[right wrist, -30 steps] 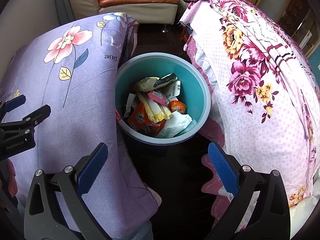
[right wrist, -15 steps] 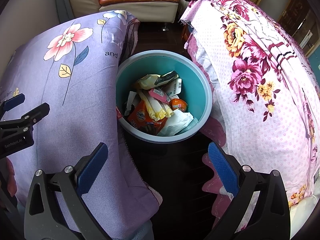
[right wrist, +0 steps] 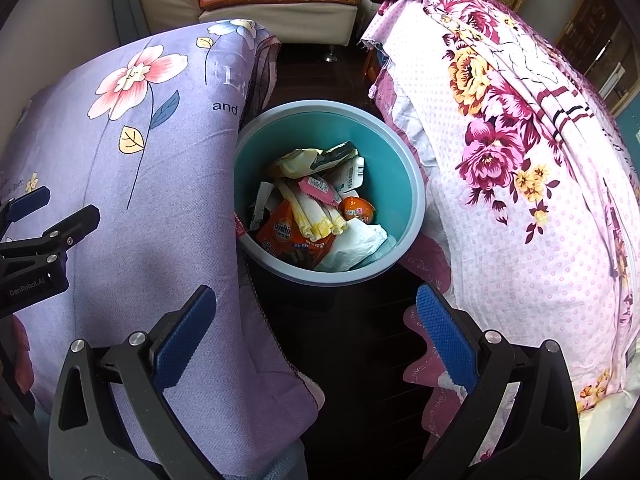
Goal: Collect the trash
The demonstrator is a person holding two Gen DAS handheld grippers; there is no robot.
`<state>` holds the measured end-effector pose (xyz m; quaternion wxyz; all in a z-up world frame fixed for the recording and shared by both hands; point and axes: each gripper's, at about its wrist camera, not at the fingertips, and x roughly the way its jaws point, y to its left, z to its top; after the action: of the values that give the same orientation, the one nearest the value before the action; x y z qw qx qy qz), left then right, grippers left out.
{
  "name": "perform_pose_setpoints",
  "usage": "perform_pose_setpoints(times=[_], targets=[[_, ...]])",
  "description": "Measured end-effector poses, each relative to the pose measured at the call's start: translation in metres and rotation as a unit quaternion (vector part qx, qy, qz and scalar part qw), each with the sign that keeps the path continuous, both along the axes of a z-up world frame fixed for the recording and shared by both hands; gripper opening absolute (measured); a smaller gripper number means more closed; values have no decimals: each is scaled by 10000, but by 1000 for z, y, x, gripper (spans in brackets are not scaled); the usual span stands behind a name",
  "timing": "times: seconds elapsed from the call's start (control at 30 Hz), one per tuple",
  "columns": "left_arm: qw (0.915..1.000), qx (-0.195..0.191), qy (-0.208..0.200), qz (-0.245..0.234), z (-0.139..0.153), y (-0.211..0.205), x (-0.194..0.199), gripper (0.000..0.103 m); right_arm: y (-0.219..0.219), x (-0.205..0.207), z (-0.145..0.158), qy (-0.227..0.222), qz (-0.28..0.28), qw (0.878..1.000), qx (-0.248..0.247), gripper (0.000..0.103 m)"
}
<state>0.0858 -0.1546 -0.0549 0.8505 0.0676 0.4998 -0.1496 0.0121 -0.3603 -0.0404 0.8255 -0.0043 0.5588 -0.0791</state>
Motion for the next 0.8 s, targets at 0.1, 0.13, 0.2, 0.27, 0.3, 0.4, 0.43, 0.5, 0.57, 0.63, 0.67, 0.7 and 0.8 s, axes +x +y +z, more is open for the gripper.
perform_pose_setpoints(times=[0.1, 0.13, 0.2, 0.27, 0.3, 0.4, 0.43, 0.5, 0.57, 0.63, 0.67, 0.7, 0.8], targets=[[10000, -1, 1, -5, 0, 0, 0, 99, 1, 0, 1, -2, 10, 10000, -19, 96], [10000, -1, 0, -2, 0, 0, 0, 99, 2, 0, 1, 1, 12, 10000, -24, 96], [10000, -9, 6, -2, 1, 1, 0, 99, 3, 0, 2, 4, 22, 10000, -42, 96], [10000, -6, 1, -5, 1, 1, 0, 99, 4, 0, 3, 9, 36, 10000, -61, 96], [10000, -8, 2, -4, 1, 1, 0, 99, 5, 0, 3, 12, 42, 10000, -71, 96], [10000, -22, 12, 10, 2, 1, -1, 99, 7, 0, 4, 20, 55, 9999, -91, 96], [10000, -21, 11, 10, 2, 1, -1, 99, 7, 0, 4, 24, 59, 9999, -98, 96], [10000, -30, 18, 23, 2, 2, -2, 99, 8, 0, 5, 27, 70, 9999, -110, 96], [10000, -45, 29, 37, 3, 3, -1, 99, 10, 0, 5, 31, 86, 9999, -124, 96], [10000, -57, 34, 45, 4, 4, -1, 99, 12, 0, 6, 28, 103, 9998, -144, 96], [10000, -56, 32, 41, 3, 5, -1, 99, 13, 0, 7, 24, 110, 9998, -150, 96], [10000, -58, 30, 42, 3, 5, -1, 99, 14, 0, 8, 22, 112, 9998, -156, 96], [10000, -51, 24, 26, 4, 4, -1, 99, 15, 0, 9, 12, 120, 9998, -172, 96]])
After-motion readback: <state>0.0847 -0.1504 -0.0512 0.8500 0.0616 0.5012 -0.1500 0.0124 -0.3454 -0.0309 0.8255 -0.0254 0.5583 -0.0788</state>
